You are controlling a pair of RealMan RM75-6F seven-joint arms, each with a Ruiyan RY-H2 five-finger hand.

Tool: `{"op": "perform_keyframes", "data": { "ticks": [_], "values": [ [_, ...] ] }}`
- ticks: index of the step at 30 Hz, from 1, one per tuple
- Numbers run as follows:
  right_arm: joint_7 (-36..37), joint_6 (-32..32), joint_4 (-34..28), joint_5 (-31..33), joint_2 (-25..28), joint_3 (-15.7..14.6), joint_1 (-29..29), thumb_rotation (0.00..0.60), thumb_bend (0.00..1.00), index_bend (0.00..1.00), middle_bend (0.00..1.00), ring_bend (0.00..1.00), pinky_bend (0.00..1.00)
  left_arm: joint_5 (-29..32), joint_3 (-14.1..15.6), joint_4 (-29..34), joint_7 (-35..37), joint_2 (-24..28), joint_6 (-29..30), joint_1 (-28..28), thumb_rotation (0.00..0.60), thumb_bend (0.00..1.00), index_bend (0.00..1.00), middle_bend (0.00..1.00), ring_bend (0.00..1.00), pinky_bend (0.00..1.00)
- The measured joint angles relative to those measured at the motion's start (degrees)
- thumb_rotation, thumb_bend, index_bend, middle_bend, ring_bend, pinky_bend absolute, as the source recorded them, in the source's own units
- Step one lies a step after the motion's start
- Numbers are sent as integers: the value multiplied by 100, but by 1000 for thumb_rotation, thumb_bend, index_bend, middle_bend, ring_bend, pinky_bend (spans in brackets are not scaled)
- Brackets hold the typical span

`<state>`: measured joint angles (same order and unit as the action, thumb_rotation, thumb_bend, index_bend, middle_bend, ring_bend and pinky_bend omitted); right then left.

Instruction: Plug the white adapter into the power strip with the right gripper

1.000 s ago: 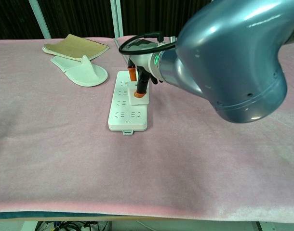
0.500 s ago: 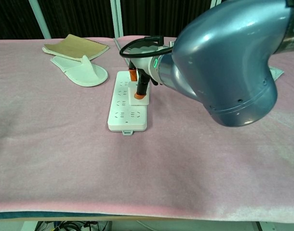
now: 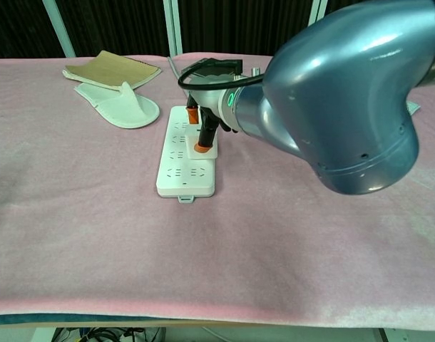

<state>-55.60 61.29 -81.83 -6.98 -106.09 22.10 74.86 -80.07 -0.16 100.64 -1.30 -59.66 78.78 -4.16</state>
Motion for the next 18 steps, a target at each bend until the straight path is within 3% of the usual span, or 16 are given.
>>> {"op": "perform_keyframes", "data": {
  "ticks": [18],
  "values": [
    [173, -110, 249, -204, -199, -110, -104, 600, 646, 1000, 823, 769, 559, 14, -3, 4, -2, 2, -11, -5, 600, 276, 105, 12, 5, 4]
  ]
}}
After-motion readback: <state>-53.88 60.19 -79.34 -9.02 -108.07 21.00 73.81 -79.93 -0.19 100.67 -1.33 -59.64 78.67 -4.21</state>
